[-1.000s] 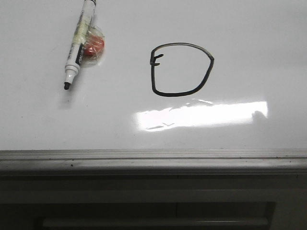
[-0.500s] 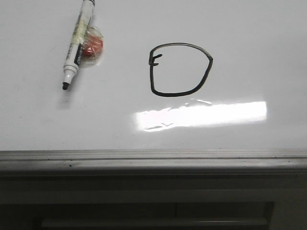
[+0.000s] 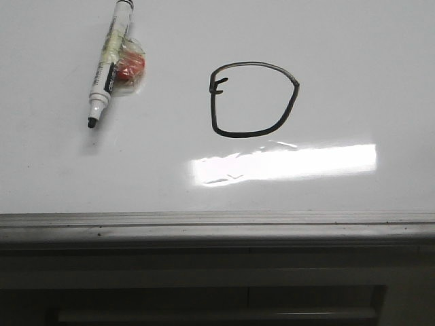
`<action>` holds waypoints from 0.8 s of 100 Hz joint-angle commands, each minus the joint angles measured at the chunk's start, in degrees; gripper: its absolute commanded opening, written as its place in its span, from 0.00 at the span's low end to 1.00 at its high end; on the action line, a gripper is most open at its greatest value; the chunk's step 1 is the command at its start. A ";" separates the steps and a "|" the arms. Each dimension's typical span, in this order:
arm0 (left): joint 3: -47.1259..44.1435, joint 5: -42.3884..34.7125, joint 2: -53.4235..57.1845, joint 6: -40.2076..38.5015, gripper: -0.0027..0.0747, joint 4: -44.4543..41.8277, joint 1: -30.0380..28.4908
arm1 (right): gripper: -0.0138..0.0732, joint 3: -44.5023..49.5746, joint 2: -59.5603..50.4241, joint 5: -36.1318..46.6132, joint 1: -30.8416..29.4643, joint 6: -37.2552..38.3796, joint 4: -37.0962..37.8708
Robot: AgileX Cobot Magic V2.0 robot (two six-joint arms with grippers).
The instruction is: Write number 0 on whiteboard
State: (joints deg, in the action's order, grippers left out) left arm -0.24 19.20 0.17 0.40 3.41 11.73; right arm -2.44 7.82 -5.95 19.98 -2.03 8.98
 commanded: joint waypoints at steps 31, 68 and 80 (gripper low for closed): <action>-1.85 -2.35 1.67 0.01 0.01 0.84 0.35 | 0.09 3.85 -9.04 -11.85 -4.38 0.33 -2.77; -1.85 -2.35 1.67 0.01 0.01 0.84 0.35 | 0.09 3.85 -9.51 -11.09 -4.38 0.33 -2.77; -1.85 -2.35 1.67 0.01 0.01 0.84 0.35 | 0.09 3.85 -9.51 -11.09 -4.38 0.33 -2.77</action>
State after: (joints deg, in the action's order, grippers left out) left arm -0.24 19.32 0.17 0.40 3.54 11.73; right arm 0.74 -0.57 -18.33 16.02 -1.81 6.47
